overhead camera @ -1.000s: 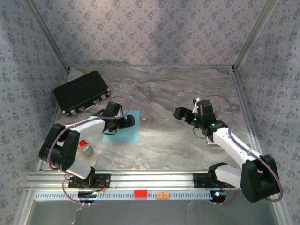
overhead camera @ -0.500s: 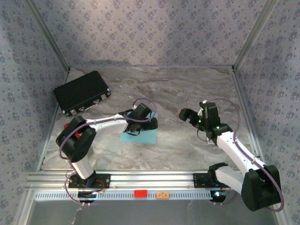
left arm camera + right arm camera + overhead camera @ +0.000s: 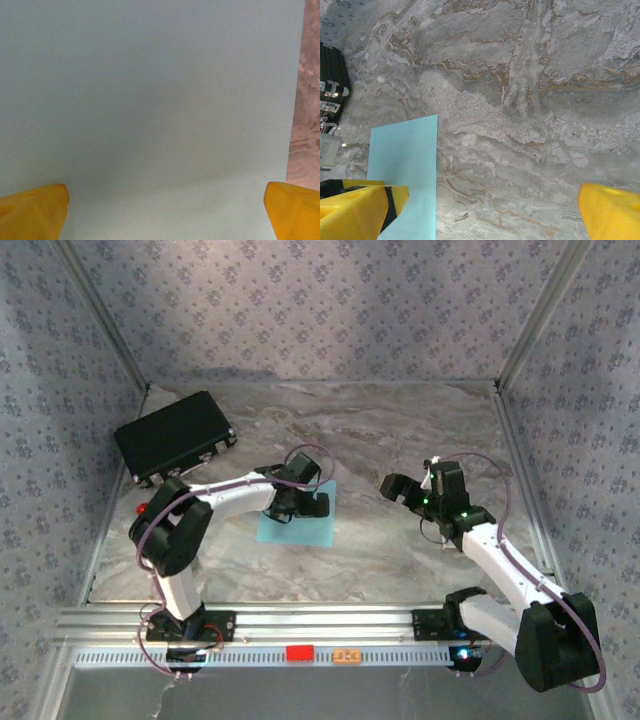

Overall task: Fold a paper plane with a square sheet of paper (pick it up from the middle)
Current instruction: Move the square sheet of paper to the center of the table.

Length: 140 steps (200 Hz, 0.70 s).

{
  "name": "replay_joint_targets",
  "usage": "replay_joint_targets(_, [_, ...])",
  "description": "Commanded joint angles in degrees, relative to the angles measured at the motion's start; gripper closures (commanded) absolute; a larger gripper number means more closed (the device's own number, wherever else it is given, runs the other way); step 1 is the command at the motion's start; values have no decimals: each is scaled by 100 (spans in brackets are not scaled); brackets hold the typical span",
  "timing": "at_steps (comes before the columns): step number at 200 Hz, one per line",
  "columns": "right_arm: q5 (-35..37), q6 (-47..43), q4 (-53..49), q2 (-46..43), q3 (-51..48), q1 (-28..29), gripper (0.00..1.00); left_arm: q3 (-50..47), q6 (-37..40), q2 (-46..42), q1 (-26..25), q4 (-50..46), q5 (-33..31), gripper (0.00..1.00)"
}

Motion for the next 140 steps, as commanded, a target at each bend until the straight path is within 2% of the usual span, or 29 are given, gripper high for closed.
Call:
replay_joint_targets(1, [0,77,57,-75,-89,-2,1,-75,-269,105,-32,197,357,0])
replay_joint_targets(56, [364,234,66,-230,-242,-15,1,376,-717,525,-560,167,112,0])
replay_joint_targets(95, [665,241,-56,-536,-288,-41,1,711,-616,374,-732,-370,-604,0])
replay_joint_targets(140, [532,172,7,-635,-322,-69,1,1235,-142,311,-715,-1265,-1131,0])
